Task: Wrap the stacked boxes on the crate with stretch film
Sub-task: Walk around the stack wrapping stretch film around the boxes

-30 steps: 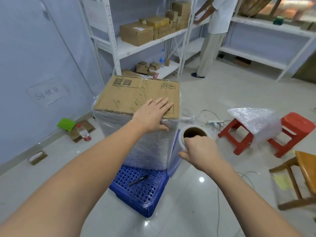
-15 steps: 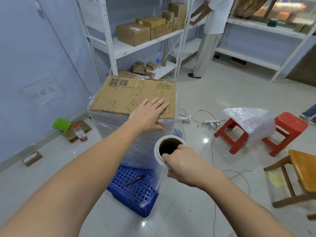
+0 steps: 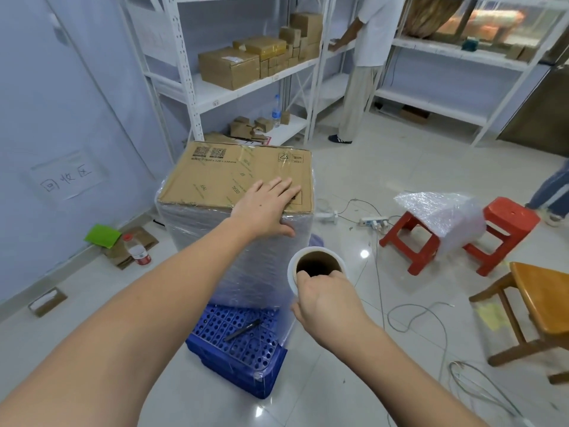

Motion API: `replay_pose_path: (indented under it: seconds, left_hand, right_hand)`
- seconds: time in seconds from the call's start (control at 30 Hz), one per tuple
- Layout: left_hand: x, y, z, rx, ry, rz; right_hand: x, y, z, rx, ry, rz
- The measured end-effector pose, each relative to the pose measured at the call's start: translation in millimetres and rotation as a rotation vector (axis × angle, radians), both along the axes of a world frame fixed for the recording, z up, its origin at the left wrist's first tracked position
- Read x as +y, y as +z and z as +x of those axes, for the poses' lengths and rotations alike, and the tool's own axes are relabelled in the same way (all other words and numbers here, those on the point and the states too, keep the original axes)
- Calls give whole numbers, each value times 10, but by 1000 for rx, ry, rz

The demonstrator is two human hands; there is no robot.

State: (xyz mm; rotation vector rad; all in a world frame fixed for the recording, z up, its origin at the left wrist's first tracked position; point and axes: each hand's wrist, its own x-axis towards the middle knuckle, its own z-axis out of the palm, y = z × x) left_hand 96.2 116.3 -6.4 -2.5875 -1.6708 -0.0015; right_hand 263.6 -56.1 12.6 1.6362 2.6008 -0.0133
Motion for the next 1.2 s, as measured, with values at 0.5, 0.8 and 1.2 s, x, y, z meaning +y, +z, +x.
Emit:
replay_pose_path:
  seconds: [0.5, 0.8, 1.2]
  left_hand:
    - [263, 73, -1538, 51, -251, -120]
    - [518, 88, -1396, 18, -227, -136]
    - [401, 77, -1382, 39, -213, -129]
  right_hand:
    - [7, -22, -735, -30, -452, 50]
    - [38, 67, -989, -103, -263, 14]
    - [-77, 100, -1031, -28, 44, -109]
